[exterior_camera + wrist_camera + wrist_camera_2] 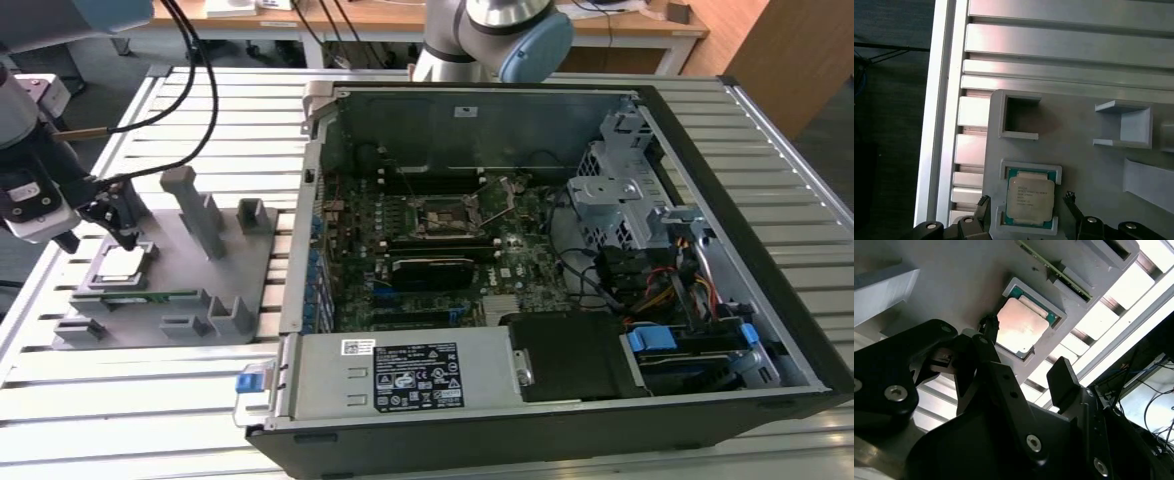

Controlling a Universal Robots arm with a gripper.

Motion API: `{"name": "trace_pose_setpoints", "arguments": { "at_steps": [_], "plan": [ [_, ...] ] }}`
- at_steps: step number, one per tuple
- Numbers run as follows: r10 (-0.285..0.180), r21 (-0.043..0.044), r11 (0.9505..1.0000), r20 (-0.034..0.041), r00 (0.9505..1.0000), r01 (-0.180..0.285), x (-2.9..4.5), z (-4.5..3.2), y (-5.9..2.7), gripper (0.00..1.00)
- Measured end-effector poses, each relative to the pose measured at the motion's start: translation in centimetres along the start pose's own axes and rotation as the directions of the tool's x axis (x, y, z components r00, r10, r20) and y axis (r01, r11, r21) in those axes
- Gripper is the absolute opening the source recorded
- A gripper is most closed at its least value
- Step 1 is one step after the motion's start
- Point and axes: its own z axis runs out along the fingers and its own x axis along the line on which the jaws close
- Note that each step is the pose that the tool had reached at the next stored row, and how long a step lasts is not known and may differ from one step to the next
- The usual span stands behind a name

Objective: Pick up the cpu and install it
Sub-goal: 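Pick up the cpu and move it towards the insertion slot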

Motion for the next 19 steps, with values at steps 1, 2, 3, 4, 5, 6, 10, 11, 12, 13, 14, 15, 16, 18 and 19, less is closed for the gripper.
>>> {"name": "trace_pose_setpoints", "arguments": {
  "at_steps": [1,2,3,4,5,6,10,11,12,13,14,15,16,18,19],
  "plan": [
    [0.0,0.0001,1.0,-0.0001,1.0,0.0,0.0,0.09,0.0,0.66],
    [0.0,0.0001,1.0,0.0001,1.0,0.0,0.0,0.18,-0.01,0.66],
    [0.0,0.0002,1.0,0.0001,1.0,0.0,0.0,0.27,-0.01,0.66],
    [0.0,0.0005,1.0,0.0,1.0,0.0,0.0,0.37,-0.02,0.66],
    [0.001,0.0006,1.0,0.0,1.0,-0.001,0.0,0.48,-0.02,0.66],
    [0.001,0.0007,1.0,0.0,1.0,-0.001,0.0,0.61,-0.03,0.66],
    [0.004,0.0021,1.0,0.0001,1.0,-0.004,0.0,1.17,-0.05,0.66],
    [0.007,0.0026,1.0,0.0001,1.0,-0.007,0.0,1.29,-0.06,0.66],
    [0.008,0.0031,1.0,0.0002,1.0,-0.008,0.0,1.41,-0.06,0.66],
    [0.009,0.0037,1.0,0.0003,1.0,-0.009,0.0,1.52,-0.05,0.66],
    [0.01,0.0045,0.9999,0.0002,1.0,-0.01,0.0,1.62,-0.02,0.66],
    [0.01,0.0048,0.9999,0.0001,1.0,-0.01,-0.01,1.7,-0.01,0.66],
    [0.01,0.0051,0.9999,0.0001,1.0,-0.01,-0.01,1.75,0.0,0.66],
    [0.01,0.0054,0.9999,0.0,1.0,-0.01,-0.01,1.8,0.0,0.66],
    [0.01,0.0057,0.9999,0.0003,1.0,-0.01,-0.01,1.89,0.01,0.66]
  ]
}}
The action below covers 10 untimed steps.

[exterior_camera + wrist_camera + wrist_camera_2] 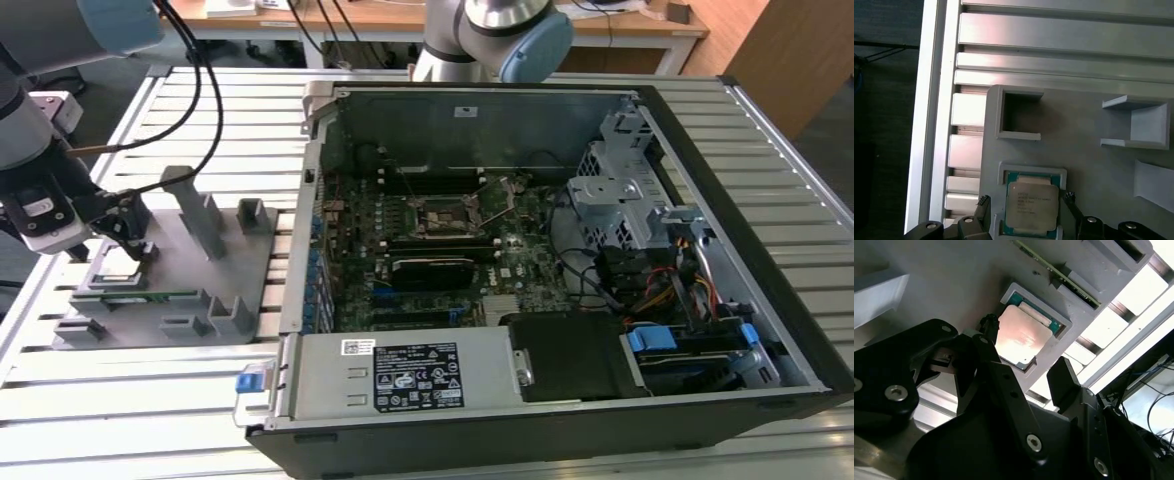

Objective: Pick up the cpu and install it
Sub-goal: 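Pick up the cpu and move it towards the insertion slot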

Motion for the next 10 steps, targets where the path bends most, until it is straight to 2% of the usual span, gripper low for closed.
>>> {"name": "trace_pose_setpoints", "arguments": {
  "at_steps": [6,10],
  "plan": [
    [0.008,0.007,0.9999,-0.0002,1.0,-0.008,0.0,0.49,-0.01,0.66],
    [0.019,0.0086,0.9998,-0.0001,0.9998,-0.019,-0.13,0.69,-0.02,0.66]
  ]
}}
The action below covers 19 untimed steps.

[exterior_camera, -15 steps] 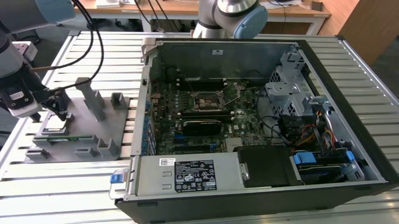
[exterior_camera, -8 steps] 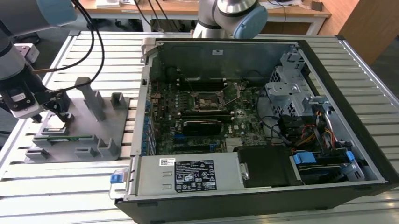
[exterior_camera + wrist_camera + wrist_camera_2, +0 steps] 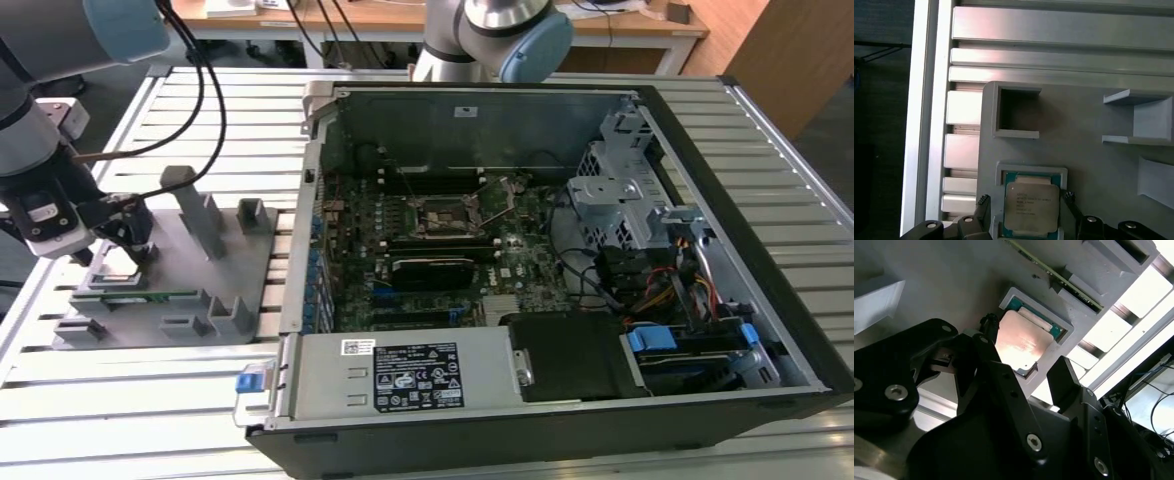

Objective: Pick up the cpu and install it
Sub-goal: 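Pick up the cpu and move it towards the insertion slot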

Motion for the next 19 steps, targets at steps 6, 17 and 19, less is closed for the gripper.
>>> {"name": "trace_pose_setpoints", "arguments": {
  "at_steps": [6,17,19],
  "plan": [
    [0.002,-0.0001,1.0,0.0004,1.0,-0.002,-0.04,0.42,-0.01,0.66],
    [0.002,0.0003,1.0,0.0,1.0,-0.002,-0.15,0.69,0.0,0.58],
    [0.002,0.0001,1.0,0.0001,1.0,-0.002,-0.18,0.7,0.01,0.54]
  ]
}}
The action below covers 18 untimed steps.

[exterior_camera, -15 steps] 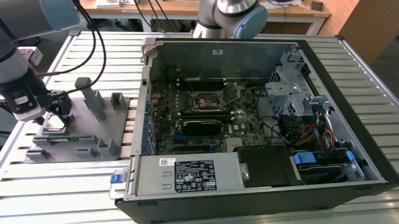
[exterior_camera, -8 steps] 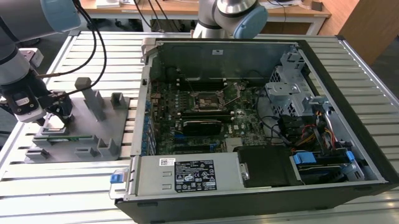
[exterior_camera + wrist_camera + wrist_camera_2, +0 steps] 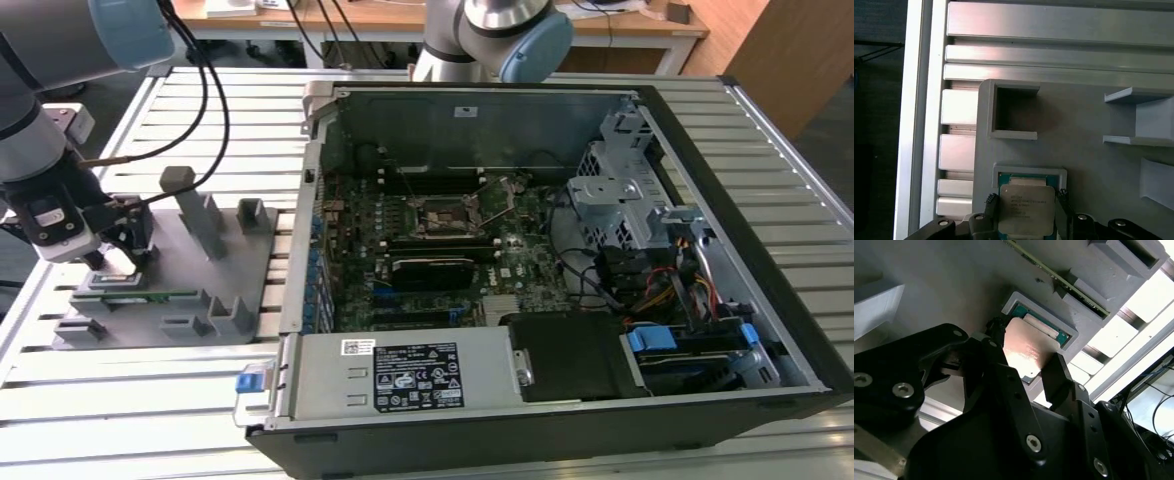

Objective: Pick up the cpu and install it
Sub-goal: 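Pick up the cpu and move it towards the insertion slot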

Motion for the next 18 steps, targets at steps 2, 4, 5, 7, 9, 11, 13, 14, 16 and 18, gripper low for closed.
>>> {"name": "trace_pose_setpoints", "arguments": {
  "at_steps": [2,4,5,7,9,11,13,14,16,18],
  "plan": [
    [0.0,0.0003,1.0,0.0,1.0,0.0,-0.02,0.0,0.0,0.54],
    [0.0,0.0007,1.0,0.0001,1.0,0.0,-0.03,0.0,0.0,0.54],
    [0.0,0.0012,1.0,0.0001,1.0,0.0,-0.04,0.01,0.0,0.54],
    [0.0,0.002,1.0,0.0001,1.0,0.0,-0.06,0.0,0.0,0.54],
    [0.0,0.0021,1.0,0.0005,1.0,0.0,-0.08,0.02,0.0,0.54],
    [0.0,0.0028,1.0,0.0011,1.0,0.0,-0.08,0.02,0.0,0.55],
    [0.0,0.0053,1.0,0.0027,1.0,0.0,-0.08,0.01,0.01,0.61],
    [0.0,0.0062,1.0,0.0038,1.0,0.0,-0.08,0.01,0.01,0.61],
    [0.0,0.0074,1.0,0.006,1.0,0.0,-0.08,0.02,0.02,0.61],
    [0.0,0.0081,1.0,0.0075,1.0,0.0,-0.08,0.0,0.02,0.61]
  ]
}}
